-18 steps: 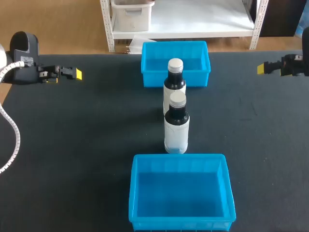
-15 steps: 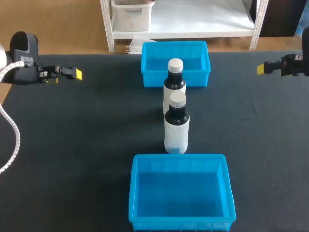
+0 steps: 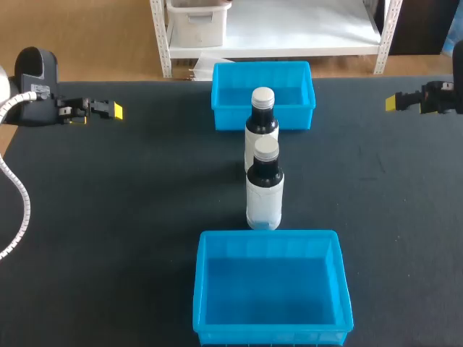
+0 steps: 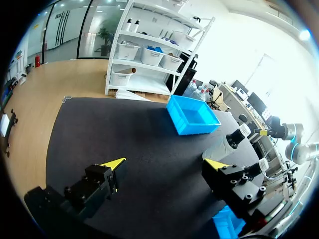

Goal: Pick up the bottle, and place it in the far bin if it is heavy, or in the near bin if it is light.

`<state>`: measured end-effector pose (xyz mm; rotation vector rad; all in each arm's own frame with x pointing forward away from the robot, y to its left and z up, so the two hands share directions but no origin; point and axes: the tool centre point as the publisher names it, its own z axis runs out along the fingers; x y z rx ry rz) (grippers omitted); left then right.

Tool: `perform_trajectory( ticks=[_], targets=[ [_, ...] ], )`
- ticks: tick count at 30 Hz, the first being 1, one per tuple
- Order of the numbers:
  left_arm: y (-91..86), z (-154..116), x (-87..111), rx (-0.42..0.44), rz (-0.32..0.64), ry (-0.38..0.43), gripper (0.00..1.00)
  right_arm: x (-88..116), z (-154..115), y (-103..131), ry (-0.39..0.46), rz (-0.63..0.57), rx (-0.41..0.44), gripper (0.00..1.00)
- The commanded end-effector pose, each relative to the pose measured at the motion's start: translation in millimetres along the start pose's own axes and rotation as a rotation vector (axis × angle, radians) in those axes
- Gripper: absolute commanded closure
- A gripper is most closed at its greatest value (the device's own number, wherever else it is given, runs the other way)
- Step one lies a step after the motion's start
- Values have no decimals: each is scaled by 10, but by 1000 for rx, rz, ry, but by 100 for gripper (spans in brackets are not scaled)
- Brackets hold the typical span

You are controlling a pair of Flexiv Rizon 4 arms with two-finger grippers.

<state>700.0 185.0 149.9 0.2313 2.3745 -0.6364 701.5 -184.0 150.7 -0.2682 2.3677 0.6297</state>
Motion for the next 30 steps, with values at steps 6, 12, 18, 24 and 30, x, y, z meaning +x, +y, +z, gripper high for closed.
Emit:
perform_trajectory(
  ticks=[6, 12, 18, 24, 30],
  targets=[
    [0, 0, 0, 0, 0, 0, 0, 7, -58, -44, 111, -671, -554, 0],
    [0, 0, 0, 0, 0, 0, 0, 0, -65, -61, 119, -691, -558, 0],
    [0, 0, 0, 0, 0, 0, 0, 0, -65, -61, 119, -691, -558, 0],
    [0, 0, 0, 0, 0, 0, 0, 0, -65, -61, 119, -691, -558, 0],
    [0, 0, 0, 0, 0, 0, 0, 47, -24, 85, 61, -840, -628, 0]
  ],
)
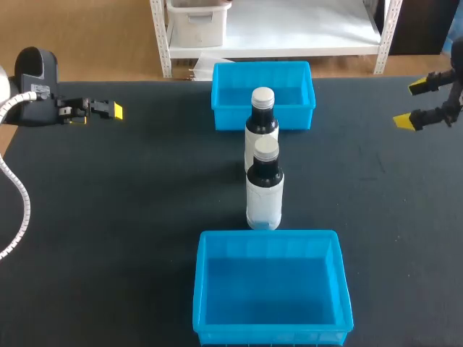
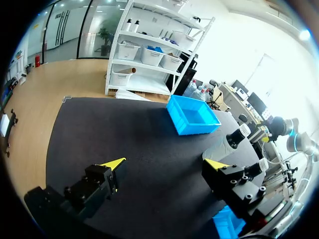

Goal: Pick up the bottle, and place it in the far bin if it is heavy, or in the near bin if it is light.

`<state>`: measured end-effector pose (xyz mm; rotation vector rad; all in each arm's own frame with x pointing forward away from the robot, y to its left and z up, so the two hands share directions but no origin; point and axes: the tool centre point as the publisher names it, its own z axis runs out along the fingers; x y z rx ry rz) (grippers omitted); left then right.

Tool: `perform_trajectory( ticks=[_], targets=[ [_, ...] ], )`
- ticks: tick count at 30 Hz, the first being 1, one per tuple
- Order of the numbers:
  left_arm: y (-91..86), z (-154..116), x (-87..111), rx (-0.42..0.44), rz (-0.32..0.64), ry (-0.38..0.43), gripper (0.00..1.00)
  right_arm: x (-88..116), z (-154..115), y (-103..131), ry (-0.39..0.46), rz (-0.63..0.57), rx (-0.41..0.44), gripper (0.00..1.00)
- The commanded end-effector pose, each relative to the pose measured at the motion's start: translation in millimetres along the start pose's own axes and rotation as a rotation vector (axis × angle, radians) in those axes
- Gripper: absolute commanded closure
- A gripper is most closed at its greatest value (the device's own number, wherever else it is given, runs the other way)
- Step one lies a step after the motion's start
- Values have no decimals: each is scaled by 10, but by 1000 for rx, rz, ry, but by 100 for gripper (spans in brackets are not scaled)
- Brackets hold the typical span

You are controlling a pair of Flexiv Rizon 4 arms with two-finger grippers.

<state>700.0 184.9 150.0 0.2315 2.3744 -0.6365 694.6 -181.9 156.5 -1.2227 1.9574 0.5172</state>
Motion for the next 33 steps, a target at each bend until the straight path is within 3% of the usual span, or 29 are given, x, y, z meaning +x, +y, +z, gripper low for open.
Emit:
perform_trajectory(
  ticks=[1, 7, 19, 27, 33],
  targets=[
    [1, 0, 0, 0, 0, 0, 0, 0, 62, 72, -105, -94, -372, 0],
    [1, 0, 0, 0, 0, 0, 0, -114, 122, 359, -166, -143, -376, 0],
    [1, 0, 0, 0, 0, 0, 0, -385, 390, 940, -120, -200, -393, 0],
    [1, 0, 0, 0, 0, 0, 0, -499, 605, 1203, -104, -193, -351, 0],
    [1, 0, 0, 0, 0, 0, 0, -566, 763, 1379, -122, -196, -372, 0]
  ],
)
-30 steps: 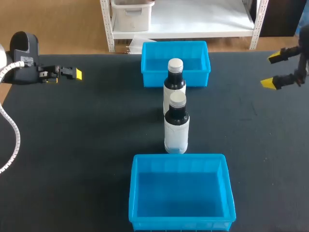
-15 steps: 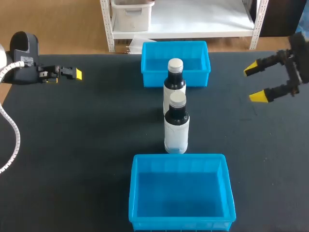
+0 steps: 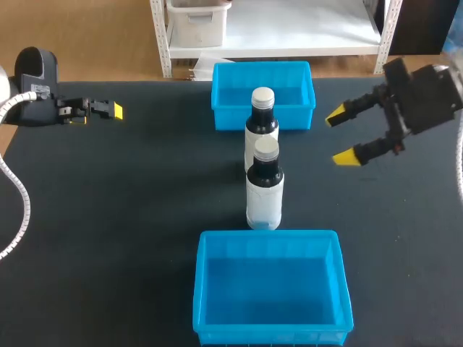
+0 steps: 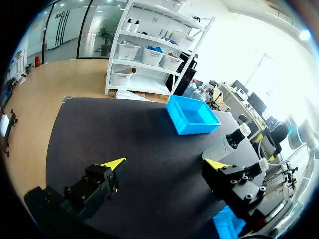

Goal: Pick up the bottle, and place it in the far bin if it is heavy, or in the near bin if it is light.

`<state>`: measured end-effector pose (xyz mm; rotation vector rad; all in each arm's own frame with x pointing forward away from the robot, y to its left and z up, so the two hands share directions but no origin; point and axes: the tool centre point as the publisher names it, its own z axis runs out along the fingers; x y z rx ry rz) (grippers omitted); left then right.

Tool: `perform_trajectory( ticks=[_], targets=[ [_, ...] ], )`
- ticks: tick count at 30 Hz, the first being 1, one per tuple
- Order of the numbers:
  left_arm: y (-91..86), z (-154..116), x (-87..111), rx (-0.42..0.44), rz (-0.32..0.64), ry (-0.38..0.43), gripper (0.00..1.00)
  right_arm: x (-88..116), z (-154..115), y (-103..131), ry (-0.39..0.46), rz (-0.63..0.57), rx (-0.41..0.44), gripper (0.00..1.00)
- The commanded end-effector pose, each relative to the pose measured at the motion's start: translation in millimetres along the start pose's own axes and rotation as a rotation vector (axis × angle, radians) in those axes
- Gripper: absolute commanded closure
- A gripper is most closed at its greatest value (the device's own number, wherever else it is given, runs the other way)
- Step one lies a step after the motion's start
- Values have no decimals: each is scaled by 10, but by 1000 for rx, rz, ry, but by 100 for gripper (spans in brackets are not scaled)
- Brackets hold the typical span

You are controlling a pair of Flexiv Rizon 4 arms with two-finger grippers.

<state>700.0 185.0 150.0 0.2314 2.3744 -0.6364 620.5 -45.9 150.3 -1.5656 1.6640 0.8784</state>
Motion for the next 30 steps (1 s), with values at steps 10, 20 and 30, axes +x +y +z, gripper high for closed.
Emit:
perform_trajectory(
  ticks=[10, 20, 30],
  targets=[
    [0, 0, 0, 0, 0, 0, 0, -47, 401, 102, -16, 10, -1, 0],
    [0, 0, 0, 0, 0, 0, 0, -152, 645, 181, -5, 7, -27, 0],
    [0, 0, 0, 0, 0, 0, 0, -268, 804, 219, -11, 10, -45, 0]
  ],
)
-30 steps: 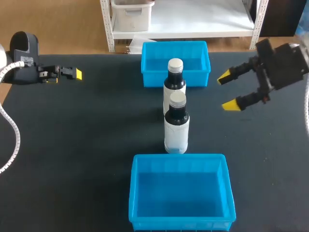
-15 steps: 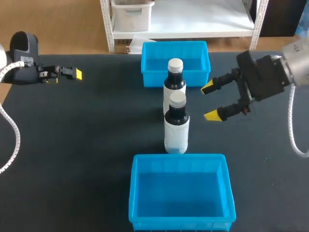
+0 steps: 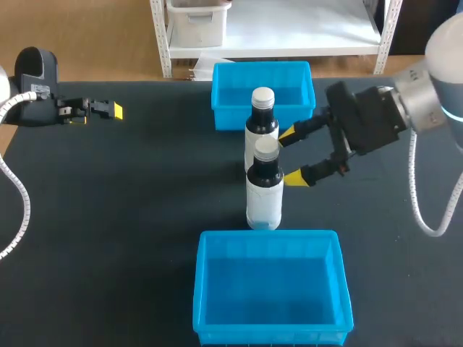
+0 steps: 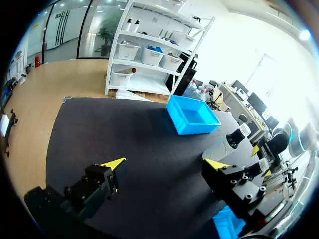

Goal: Pick up the bottle, and place it in the far bin if it is heavy, or in the near bin if it is light.

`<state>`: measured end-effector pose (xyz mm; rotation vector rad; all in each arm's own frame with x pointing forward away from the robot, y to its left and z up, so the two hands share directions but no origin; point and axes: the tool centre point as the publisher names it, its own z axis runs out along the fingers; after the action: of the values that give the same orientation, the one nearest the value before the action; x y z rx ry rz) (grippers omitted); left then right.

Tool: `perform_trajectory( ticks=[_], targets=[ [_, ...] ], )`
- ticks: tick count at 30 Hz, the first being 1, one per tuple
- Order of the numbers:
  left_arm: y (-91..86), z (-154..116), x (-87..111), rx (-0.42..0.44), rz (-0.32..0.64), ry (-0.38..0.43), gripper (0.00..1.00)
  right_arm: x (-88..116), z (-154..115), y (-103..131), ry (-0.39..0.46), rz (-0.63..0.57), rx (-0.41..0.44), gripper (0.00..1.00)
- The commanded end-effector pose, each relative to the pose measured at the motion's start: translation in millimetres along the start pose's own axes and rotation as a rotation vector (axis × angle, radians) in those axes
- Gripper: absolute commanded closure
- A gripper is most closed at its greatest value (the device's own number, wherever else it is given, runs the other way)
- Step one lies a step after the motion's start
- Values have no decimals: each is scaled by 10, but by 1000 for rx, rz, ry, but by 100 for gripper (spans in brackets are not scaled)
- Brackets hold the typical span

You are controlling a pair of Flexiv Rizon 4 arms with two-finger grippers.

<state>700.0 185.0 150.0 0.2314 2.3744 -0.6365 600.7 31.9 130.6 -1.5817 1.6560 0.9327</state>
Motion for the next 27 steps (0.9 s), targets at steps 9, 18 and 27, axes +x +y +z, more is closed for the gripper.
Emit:
perform_trajectory(
  ticks=[9, 18, 27],
  targets=[
    [0, 0, 0, 0, 0, 0, 0, -75, 182, -7, -7, 6, -14, 0],
    [0, 0, 0, 0, 0, 0, 0, -109, 313, -12, -14, 18, -23, 0],
    [0, 0, 0, 0, 0, 0, 0, -123, 377, -19, -30, 32, -27, 0]
  ],
)
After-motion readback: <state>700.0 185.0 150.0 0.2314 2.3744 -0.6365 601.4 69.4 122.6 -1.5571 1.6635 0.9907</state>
